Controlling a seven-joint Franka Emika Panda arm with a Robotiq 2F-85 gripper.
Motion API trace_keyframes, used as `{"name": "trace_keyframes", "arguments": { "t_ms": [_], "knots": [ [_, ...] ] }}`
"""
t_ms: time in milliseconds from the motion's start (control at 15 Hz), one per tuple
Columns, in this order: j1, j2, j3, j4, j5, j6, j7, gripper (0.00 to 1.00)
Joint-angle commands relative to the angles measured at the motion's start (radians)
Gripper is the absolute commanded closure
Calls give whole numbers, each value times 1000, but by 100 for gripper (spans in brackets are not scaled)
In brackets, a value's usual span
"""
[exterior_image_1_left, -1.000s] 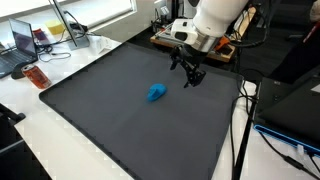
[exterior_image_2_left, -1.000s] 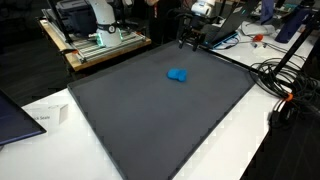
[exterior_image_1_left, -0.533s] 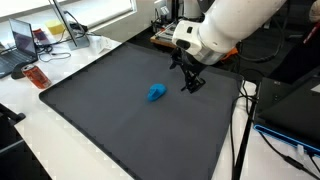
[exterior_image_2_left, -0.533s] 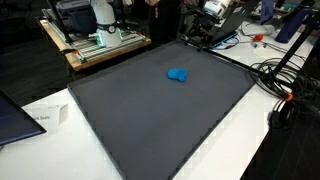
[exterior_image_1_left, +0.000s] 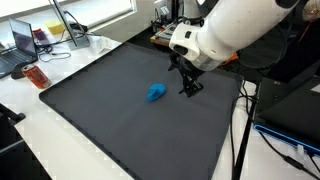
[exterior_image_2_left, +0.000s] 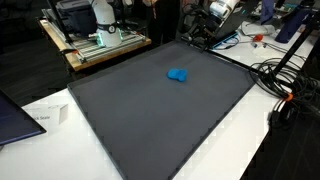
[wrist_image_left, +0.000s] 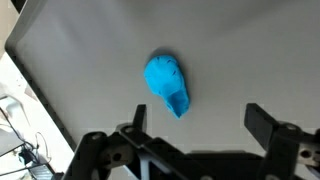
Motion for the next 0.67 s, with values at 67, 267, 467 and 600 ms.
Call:
{"name": "trace_keyframes", "arguments": {
  "t_ms": [67, 267, 467, 600],
  "knots": [
    [-4, 12, -3, 39, -5, -19, -25, 0],
    [-14, 26, -6, 86, 4, -32, -59, 0],
    [-16, 65, -11, 163, 10, -73, -99, 0],
    [-14, 106, -16, 227, 15, -111, -115, 0]
  ]
}}
